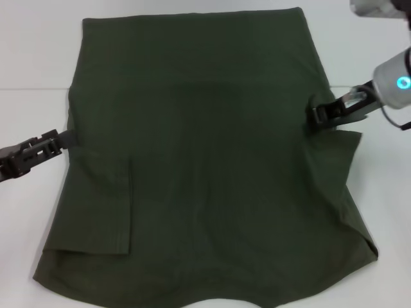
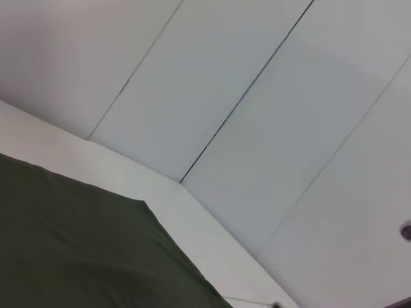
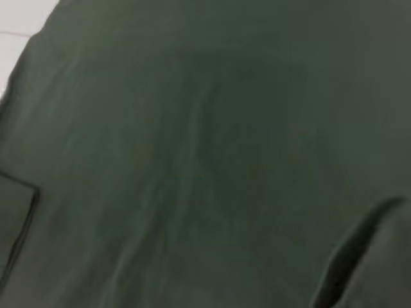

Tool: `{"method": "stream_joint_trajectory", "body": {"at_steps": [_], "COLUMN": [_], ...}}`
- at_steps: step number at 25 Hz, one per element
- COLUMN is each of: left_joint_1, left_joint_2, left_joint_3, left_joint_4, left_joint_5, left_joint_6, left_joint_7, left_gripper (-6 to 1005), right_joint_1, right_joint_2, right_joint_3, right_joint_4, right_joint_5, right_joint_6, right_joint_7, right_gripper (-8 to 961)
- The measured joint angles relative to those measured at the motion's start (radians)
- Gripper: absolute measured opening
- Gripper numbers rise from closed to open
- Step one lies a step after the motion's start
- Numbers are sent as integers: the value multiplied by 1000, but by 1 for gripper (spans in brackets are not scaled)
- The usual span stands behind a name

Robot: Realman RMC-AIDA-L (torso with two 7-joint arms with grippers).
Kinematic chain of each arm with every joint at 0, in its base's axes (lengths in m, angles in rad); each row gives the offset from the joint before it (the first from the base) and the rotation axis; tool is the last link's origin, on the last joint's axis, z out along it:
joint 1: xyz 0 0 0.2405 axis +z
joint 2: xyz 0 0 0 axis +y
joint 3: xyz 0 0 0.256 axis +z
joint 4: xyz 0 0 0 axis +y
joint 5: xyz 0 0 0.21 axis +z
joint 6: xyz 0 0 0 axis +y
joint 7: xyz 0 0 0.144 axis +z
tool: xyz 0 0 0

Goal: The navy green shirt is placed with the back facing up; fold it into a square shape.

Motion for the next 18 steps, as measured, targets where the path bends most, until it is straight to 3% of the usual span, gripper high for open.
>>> {"method": "stream_joint_trajectory", "body": {"at_steps": [4, 9, 11, 14, 18], "left_joint_1": [2, 2, 9, 29, 50], "left_joint_2": [0, 8, 26, 84, 152], "left_joint_3": [-10, -11, 1, 51, 88], "left_joint_4": [0, -2, -1, 5, 3], "left_joint_5": [0, 6, 29, 116, 239], "left_joint_6": [-2, -9, -8, 32, 120], "left_joint_7": [3, -56, -152, -378, -529], "left_gripper": [685, 683, 682, 680, 678], "right_joint_1": [-7, -76, -114, -144, -148], "right_joint_2": [-1, -46, -73, -120, -179], "right_joint_3": [3, 20, 21, 22, 17], "right_joint_4": [42, 44, 37, 35, 39], "right_joint_5": [84, 377, 475, 533, 535], "right_joint_6": [37, -9, -24, -39, -57], "right_joint_7": [-26, -120, -131, -121, -89], "right_gripper": [15, 109, 181, 328, 502]}}
